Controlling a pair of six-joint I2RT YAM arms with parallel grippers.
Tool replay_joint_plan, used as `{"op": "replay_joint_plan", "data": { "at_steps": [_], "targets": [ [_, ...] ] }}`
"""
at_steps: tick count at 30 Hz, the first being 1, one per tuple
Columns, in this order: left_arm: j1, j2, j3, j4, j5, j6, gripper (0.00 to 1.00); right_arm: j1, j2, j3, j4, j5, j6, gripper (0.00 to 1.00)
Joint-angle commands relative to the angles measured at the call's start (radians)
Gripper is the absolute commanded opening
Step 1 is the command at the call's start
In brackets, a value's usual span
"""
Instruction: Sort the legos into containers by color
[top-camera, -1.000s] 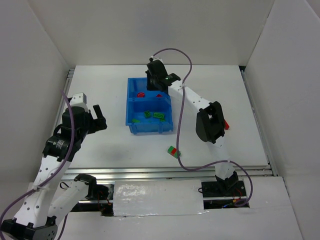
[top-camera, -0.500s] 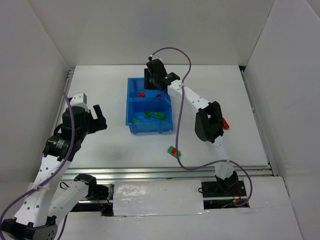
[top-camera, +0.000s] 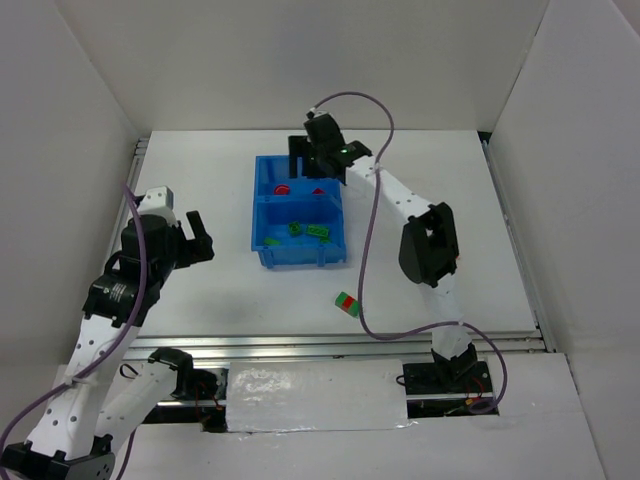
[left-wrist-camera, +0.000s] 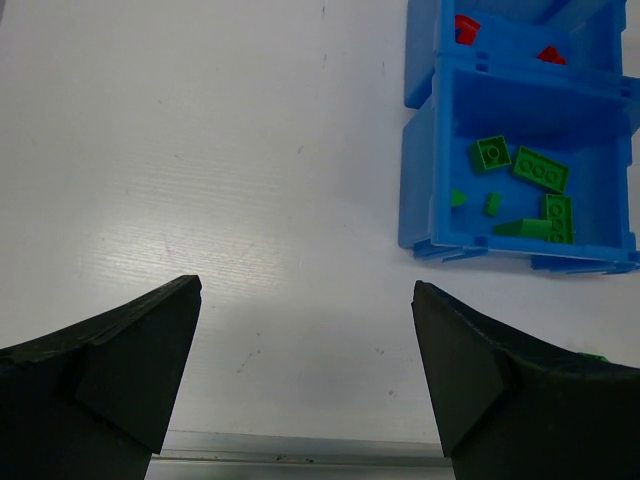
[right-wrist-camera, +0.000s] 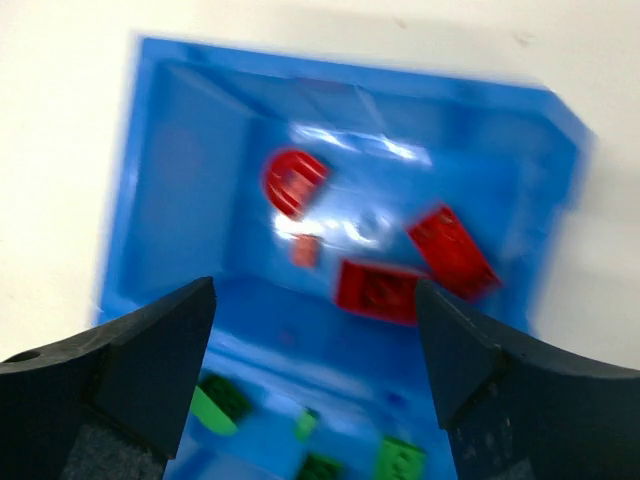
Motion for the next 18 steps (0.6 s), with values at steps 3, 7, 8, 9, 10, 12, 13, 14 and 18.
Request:
{"op": "replay_joint_plan", "data": {
  "at_steps": [3,7,8,9,10,12,13,14,18],
  "targets": [
    [-0.005,-0.022,0.01,0.035,0.033,0.017,1.0,-0.23,-0.422,-0.506,-0.102,-0.145,-0.009,0.9],
    [-0.008,0.001,0.016,0.041,0.096,0.033,1.0,-0.433,-0.645,-0.899,0.048,-0.245,0.062,1.0],
    [-0.016,0.001,0.016,0.043,0.096,0.034,0.99,-0.467,-0.684,-0.934,0.047,-0.211,0.064,1.0],
    [-0.021,0.0,0.016,0.044,0.11,0.034,1.0,-0.508,-0.69,-0.956,0.021,-0.176,0.057,1.0],
    [-0.027,-0.004,0.016,0.049,0.115,0.037,0.99,-0.527,-0.689,-0.978,0.007,-0.099,0.039,1.0],
    [-0.036,-0.013,0.012,0.05,0.115,0.037,1.0,-0.547,-0.637,-0.952,-0.054,0.025,0.033,1.0],
    [-0.047,-0.017,0.012,0.047,0.112,0.036,0.99,-0.548,-0.579,-0.927,-0.08,0.149,0.051,1.0],
    [-0.051,-0.019,0.01,0.05,0.106,0.036,0.99,-0.547,-0.552,-0.906,-0.103,0.197,0.059,1.0],
    [-0.082,-0.011,0.009,0.047,0.09,0.034,1.0,-0.551,-0.489,-0.858,-0.134,0.308,0.051,1.0]
  ]
}}
